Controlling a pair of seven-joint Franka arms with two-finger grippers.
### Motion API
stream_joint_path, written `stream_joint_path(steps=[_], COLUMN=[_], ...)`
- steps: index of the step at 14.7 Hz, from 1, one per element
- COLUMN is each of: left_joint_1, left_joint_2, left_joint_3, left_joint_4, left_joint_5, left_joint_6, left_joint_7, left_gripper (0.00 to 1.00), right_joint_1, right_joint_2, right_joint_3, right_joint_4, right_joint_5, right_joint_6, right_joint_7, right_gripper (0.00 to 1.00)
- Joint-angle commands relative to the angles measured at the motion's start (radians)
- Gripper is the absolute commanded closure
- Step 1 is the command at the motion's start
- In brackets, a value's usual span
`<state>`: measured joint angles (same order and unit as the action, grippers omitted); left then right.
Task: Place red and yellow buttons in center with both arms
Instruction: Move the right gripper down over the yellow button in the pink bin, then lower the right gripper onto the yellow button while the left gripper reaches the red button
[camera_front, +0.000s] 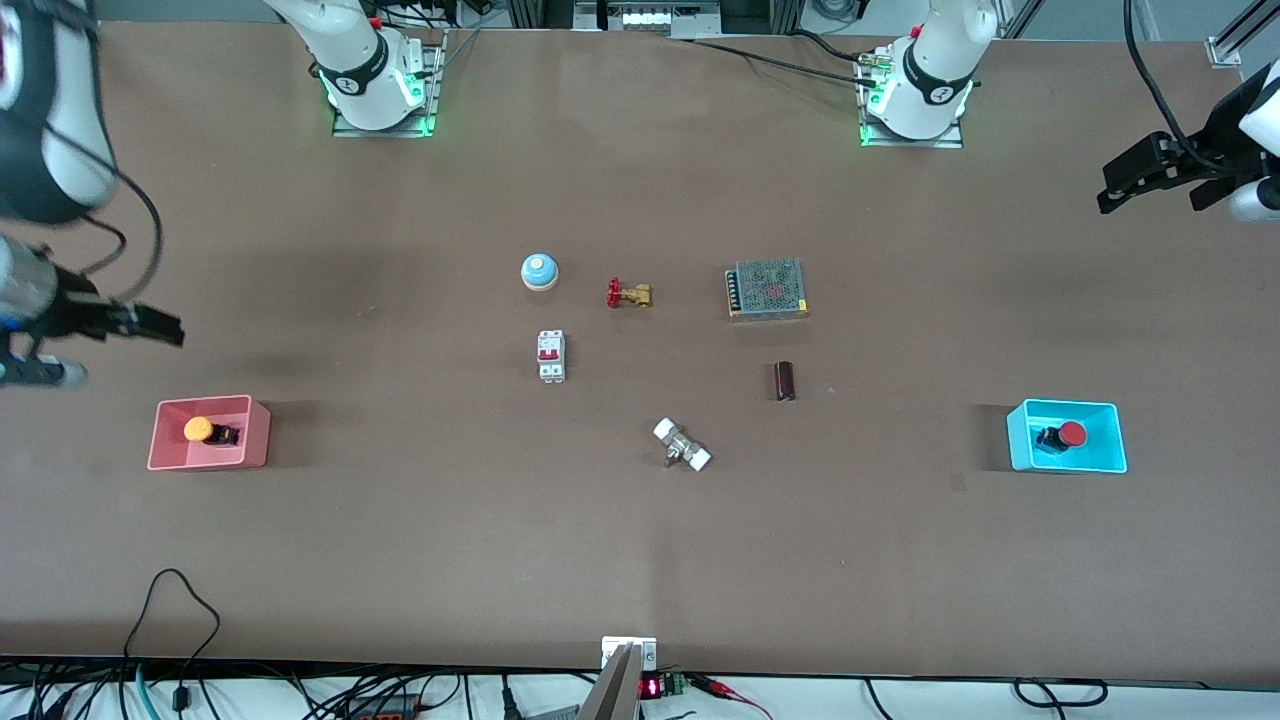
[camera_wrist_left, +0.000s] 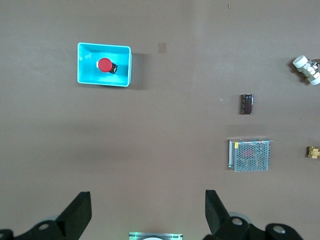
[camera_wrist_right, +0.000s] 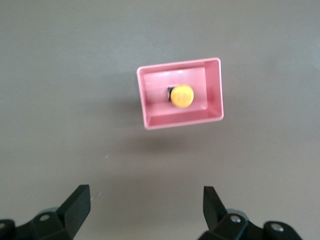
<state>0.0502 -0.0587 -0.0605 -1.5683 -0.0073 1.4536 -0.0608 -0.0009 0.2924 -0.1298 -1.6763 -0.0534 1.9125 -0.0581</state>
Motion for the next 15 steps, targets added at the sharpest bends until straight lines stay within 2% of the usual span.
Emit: stream_joint_path(steps=[1,9,12,13,15], left_joint_1=[0.002,0.005,-0.009,-0.009,-0.009], left_joint_2=[-0.010,0.014,0.118,0.217,0.328], left_joint_3=[-0.002,0.001,-0.001,-0.001,-0.001], left_joint_4=[0.001,0.007,0.024,0.027,0.118], left_joint_5=[0.023,0.010,0.018,0.021,0.020], left_joint_6=[-0.001,0.002,0.027,0.051,0.068], left_joint_7=[0.018,0.018,0.018,0.018,0.003], left_gripper=[0.00,0.00,0.00,0.00,0.00], right_joint_1=[-0.036,-0.083,-0.085,-0.087,-0.093], right_joint_2=[0.089,0.292,0.339,0.349,0.356], right_joint_3=[0.007,0.009,0.009,0.009,0.009], right_joint_4=[0.039,0.115,0.119,0.119,0.119], right_joint_5=[-0.011,-0.008,-0.008,-0.008,-0.009], right_joint_6=[0.068,0.209,0.287,0.305,0.307], right_joint_7=[0.001,-0.123,-0.164,-0.179,-0.184], right_gripper=[0.00,0.00,0.00,0.00,0.00])
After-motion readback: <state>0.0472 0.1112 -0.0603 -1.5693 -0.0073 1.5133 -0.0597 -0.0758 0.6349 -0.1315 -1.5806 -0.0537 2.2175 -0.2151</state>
